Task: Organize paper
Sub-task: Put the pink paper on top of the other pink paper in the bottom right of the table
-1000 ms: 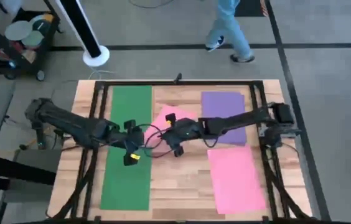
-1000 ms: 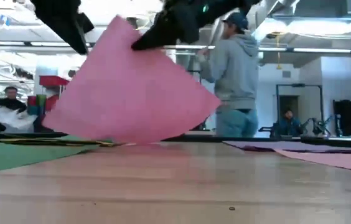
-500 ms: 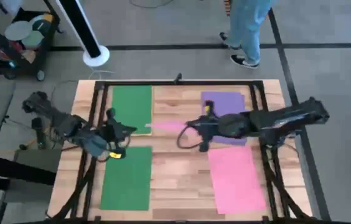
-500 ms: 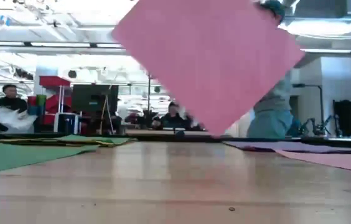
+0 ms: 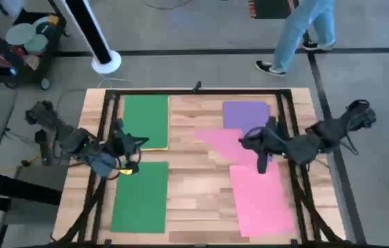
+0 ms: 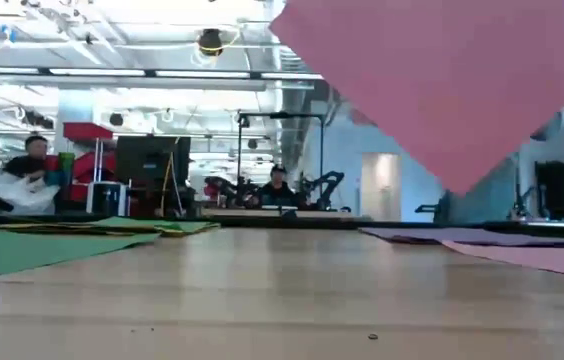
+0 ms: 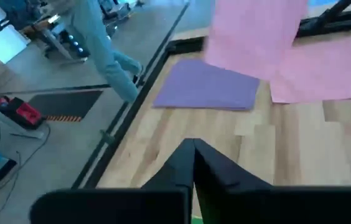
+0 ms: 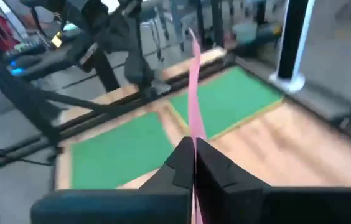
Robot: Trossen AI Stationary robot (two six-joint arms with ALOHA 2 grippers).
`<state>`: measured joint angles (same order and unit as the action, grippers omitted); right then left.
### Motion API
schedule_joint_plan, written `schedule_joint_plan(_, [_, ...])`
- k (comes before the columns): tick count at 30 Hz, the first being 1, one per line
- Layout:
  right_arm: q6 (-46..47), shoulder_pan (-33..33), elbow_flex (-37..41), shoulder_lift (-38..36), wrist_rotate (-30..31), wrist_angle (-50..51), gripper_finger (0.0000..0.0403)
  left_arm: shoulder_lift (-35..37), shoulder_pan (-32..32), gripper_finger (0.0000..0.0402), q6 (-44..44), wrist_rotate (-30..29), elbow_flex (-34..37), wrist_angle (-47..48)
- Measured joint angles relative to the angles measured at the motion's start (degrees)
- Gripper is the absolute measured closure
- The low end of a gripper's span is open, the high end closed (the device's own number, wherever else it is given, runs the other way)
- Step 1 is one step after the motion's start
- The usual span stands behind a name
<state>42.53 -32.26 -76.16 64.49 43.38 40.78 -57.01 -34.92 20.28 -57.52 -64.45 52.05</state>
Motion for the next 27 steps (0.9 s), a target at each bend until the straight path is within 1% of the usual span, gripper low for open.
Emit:
schedule_joint_plan(4, [10.67, -3.39, 0.04, 0.46, -0.46, 0.34, 0.0403, 0.02, 0.0, 0.0401, 0.59, -0.07, 0.0, 0.0])
schedule_joint_plan(9, [23.7, -6.64, 0.04, 0.44, 0.63, 2.69, 0.0403, 0.02, 0.04, 0.0401, -0.09, -0.92, 0.0, 0.01])
schedule_joint_plan(14, [32.37, -8.02, 0.04, 1.91, 1.01, 3.21, 0.0403, 0.02, 0.11, 0.0401, -0.94, -3.64, 0.0, 0.07])
schedule_joint_plan(18, [42.57, -8.83, 0.04, 5.07, 0.13, 6.29, 0.0403, 0.02, 0.11, 0.0401, 0.18, -3.95, 0.0, 0.18])
schedule_joint_plan(23, [51.39, -10.87, 0.07, 9.87, 0.23, 4.73, 0.0403, -0.1, 0.13, 0.0401, 3.57, -2.91, 0.02, 3.18])
schedule_joint_plan(27, [59.01, -12.82, 0.07, 13.27, 2.15, 3.56, 0.0403, -0.37, 0.13, 0.0401, 6.02, -2.81, 0.02, 5.0])
